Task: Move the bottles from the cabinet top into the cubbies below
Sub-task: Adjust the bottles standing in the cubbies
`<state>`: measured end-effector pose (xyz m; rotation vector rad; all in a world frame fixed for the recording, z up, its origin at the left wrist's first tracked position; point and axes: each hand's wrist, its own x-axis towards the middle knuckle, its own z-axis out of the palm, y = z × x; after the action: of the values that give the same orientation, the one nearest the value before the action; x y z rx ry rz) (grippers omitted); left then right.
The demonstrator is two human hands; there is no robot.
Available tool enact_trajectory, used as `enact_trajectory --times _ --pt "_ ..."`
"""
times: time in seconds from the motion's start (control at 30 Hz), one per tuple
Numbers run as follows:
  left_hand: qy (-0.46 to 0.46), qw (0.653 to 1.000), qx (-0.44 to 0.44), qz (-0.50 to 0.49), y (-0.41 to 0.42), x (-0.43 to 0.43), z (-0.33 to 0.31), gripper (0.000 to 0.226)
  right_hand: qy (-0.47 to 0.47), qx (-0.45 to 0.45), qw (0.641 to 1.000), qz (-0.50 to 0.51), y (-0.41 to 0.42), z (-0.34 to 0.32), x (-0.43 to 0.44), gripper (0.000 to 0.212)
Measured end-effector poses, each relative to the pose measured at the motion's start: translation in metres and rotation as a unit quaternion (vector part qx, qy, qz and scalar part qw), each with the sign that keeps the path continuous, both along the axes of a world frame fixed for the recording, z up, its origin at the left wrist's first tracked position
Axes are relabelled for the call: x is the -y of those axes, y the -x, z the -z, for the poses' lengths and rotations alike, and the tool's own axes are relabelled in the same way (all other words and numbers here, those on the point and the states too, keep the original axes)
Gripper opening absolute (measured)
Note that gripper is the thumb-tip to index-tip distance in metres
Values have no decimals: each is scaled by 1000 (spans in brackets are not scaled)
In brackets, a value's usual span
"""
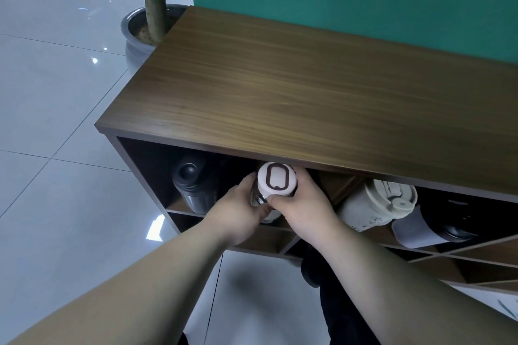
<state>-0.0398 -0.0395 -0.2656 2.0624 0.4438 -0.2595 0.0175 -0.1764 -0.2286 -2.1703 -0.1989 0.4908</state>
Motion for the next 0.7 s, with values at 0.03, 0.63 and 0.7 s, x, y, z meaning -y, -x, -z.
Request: enact_trajectory --times 0.03,0.63,0.7 --pt "-6 1000 -8 -3 0 -1 0 77 3 -4 1000 -2 0 0 1 41" --pt "42 985 -123 -113 81 -103 -32 64 7 33 985 -167 57 6 -69 97" --pt "41 988 -98 -112 77 -108 -28 102 -19 10 991 -133 52 11 -79 100"
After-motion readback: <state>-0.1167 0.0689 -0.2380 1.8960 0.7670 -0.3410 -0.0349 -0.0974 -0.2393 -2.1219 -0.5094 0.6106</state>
